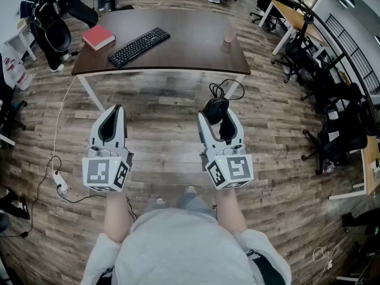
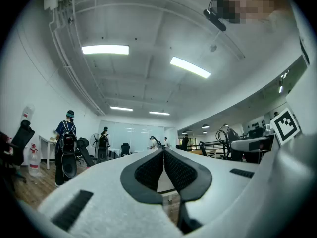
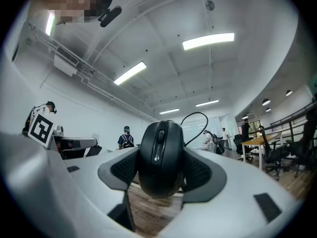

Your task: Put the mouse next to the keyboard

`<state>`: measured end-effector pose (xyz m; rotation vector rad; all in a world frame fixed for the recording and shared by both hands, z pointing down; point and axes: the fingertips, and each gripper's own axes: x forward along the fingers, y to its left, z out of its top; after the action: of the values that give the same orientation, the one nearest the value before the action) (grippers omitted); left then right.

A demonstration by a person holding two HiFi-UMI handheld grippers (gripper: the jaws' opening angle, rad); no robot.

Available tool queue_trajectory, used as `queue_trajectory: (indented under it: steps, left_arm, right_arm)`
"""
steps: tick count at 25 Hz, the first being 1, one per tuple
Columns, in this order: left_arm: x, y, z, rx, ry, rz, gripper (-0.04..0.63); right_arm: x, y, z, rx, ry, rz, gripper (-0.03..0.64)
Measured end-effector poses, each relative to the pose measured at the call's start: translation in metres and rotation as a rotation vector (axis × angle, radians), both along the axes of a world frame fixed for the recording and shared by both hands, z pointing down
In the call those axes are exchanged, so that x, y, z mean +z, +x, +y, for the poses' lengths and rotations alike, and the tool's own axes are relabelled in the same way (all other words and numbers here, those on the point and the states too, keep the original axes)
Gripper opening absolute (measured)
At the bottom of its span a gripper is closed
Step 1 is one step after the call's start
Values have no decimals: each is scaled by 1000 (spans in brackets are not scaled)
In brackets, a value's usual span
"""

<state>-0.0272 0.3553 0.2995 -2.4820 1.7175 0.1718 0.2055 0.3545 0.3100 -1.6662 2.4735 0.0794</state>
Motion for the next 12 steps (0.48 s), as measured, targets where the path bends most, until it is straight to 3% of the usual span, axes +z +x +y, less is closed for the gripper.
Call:
queue_trajectory:
  steps: [12]
  left_arm:
    - [3,-20,3,18,-4,1,12]
  right_arm:
    - [-1,-23,5,13,6,5,250]
